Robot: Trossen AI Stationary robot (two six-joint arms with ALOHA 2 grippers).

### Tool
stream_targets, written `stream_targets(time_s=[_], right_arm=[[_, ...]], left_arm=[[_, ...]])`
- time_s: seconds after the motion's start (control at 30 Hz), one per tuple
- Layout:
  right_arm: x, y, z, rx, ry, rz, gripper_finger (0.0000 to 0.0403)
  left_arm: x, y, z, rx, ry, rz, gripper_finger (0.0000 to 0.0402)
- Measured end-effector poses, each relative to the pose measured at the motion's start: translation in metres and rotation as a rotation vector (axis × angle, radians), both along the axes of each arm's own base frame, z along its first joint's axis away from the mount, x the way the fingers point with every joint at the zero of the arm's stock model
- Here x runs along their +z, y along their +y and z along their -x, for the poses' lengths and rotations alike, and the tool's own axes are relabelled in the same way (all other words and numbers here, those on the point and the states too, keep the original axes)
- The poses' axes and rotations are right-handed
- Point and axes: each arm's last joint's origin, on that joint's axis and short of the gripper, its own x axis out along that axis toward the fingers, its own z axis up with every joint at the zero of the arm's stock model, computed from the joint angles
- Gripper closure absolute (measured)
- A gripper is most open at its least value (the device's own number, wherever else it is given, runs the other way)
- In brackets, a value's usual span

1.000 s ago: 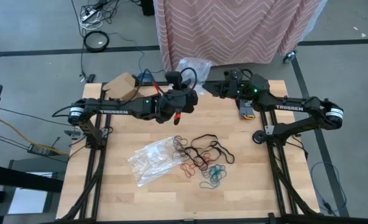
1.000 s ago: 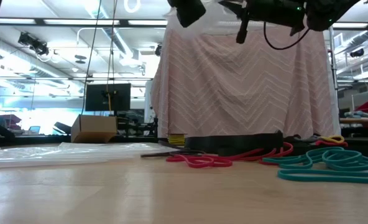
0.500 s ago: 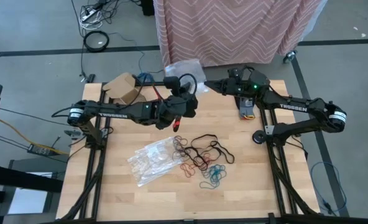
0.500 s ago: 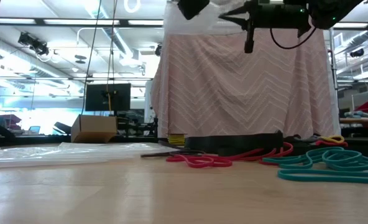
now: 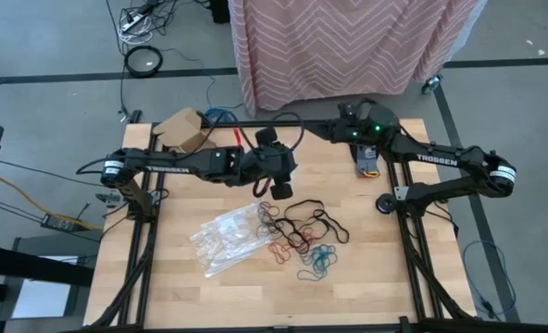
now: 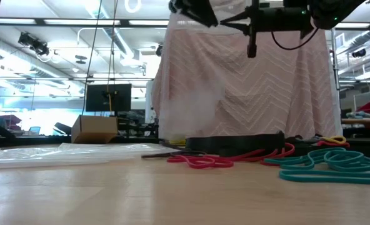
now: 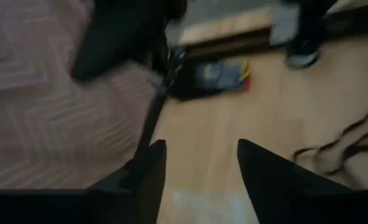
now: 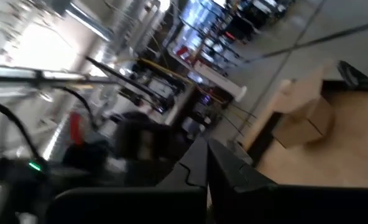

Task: Sort rubber bands
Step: Open the transparent zip bag

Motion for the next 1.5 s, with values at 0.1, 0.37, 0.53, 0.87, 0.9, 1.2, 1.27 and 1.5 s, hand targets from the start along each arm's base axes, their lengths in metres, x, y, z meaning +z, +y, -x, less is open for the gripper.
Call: stream_targets(time_s=[0.1,0.37,0.53,0.87,0.9,1.2,1.27,1.5], right_arm=[[-0.005,0.0,0.0,0.005,0.052,0.001,0.0403],[-0.024,0.012,0.008,0.119,0.295,-0.025,0.0403],[-0.046,0.029,0.012,0.136,0.551,-0.063,0.0403],[-0.074,0.023,0.001,0.119,0.716,-0.04,0.0403],[-0.081,0.021,-0.003,0.148,0.731,-0.053,0.0403],[-0.128,-0.003,-0.033,0.274,0.739,0.016,0.0364],[-0.133,-0.012,-0.036,0.265,0.71,0.013,0.0333],[-0.157,-0.05,-0.032,0.253,0.647,-0.038,0.0216]], left_arm=[[0.016,0.001,0.003,0.009,-0.032,-0.007,0.018],[0.003,0.023,0.027,0.095,0.27,0.061,0.0239],[-0.057,0.045,0.034,0.109,0.44,0.363,0.0253],[-0.142,0.079,0.045,0.255,0.323,0.633,0.0254],[-0.145,0.08,0.045,0.239,0.316,0.675,0.0254],[-0.152,0.074,0.051,0.212,0.266,0.876,0.0253],[-0.148,0.07,0.054,0.2,0.243,0.91,0.0247],[-0.127,0.047,0.071,0.175,0.12,0.972,0.0212]])
